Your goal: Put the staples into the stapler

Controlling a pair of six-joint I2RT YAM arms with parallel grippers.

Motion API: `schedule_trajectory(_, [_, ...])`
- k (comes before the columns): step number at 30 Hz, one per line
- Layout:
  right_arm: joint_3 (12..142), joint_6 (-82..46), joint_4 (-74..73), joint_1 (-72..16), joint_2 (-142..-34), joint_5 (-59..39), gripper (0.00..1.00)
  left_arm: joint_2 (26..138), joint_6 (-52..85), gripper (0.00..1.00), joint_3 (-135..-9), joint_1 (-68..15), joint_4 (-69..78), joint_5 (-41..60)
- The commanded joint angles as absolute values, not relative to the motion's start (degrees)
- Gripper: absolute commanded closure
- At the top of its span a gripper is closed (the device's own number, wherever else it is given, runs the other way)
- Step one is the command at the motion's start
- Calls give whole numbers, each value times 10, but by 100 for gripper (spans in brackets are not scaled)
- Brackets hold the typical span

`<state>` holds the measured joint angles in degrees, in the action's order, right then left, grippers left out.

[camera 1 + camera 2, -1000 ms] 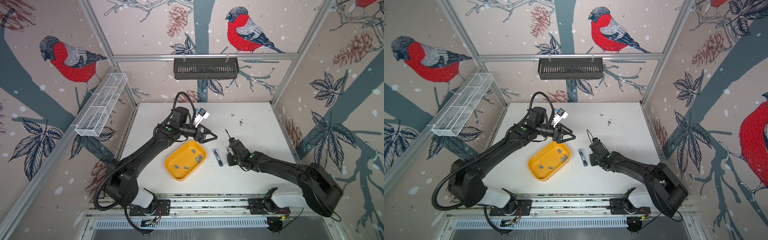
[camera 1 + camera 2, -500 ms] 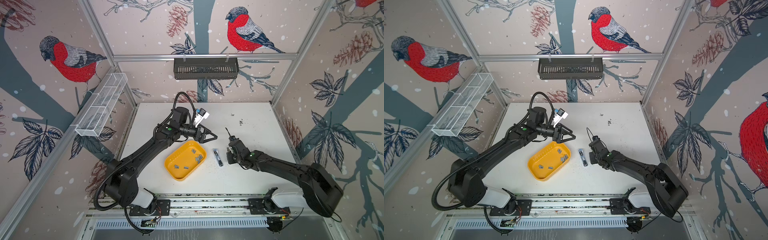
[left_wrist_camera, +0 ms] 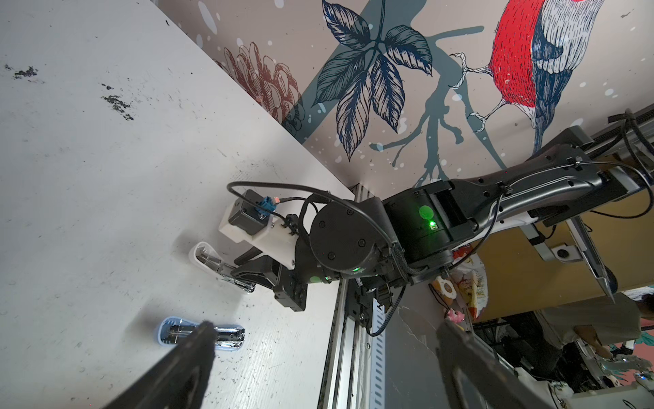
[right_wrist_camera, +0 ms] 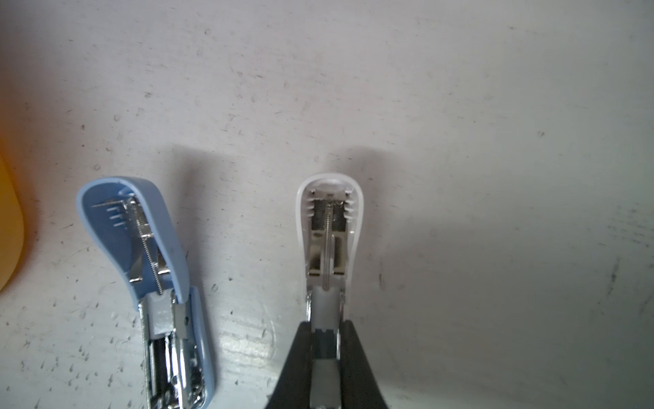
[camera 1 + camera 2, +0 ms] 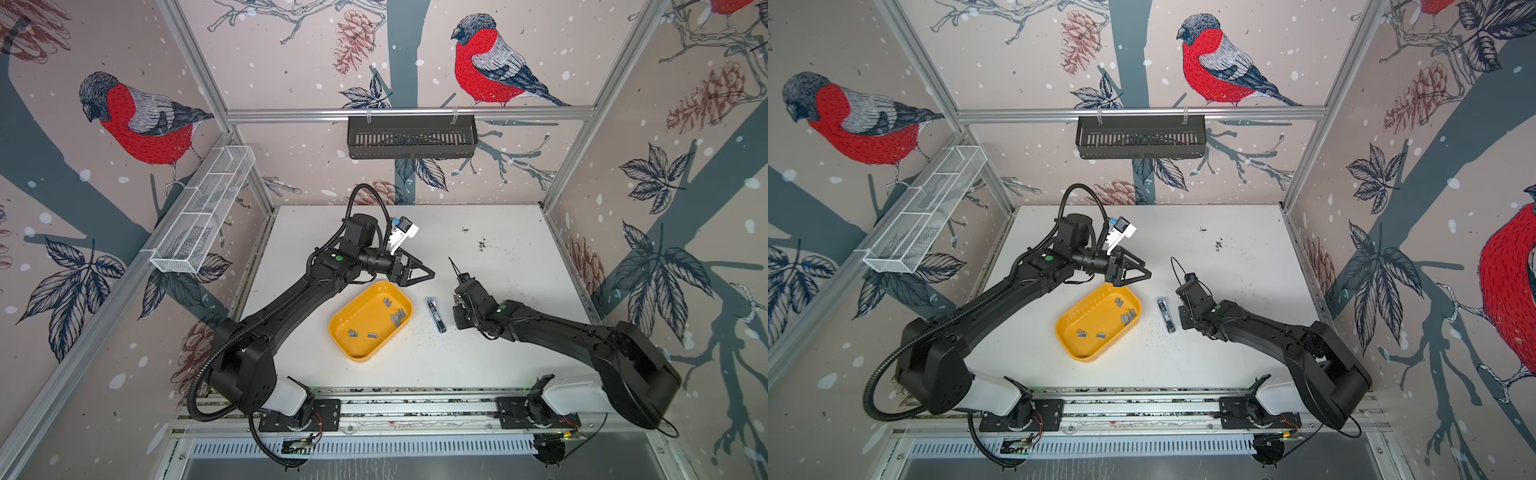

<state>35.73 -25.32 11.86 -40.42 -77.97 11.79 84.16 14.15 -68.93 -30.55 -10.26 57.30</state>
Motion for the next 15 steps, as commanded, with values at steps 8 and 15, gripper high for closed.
schedule_trajectory(8, [359, -251, 123, -410, -781, 124, 93, 837, 132, 3, -693, -306, -100, 585])
schedule_trajectory(15, [358, -252, 123, -411, -782, 126, 93, 837, 132, 3, -693, -307, -100, 585])
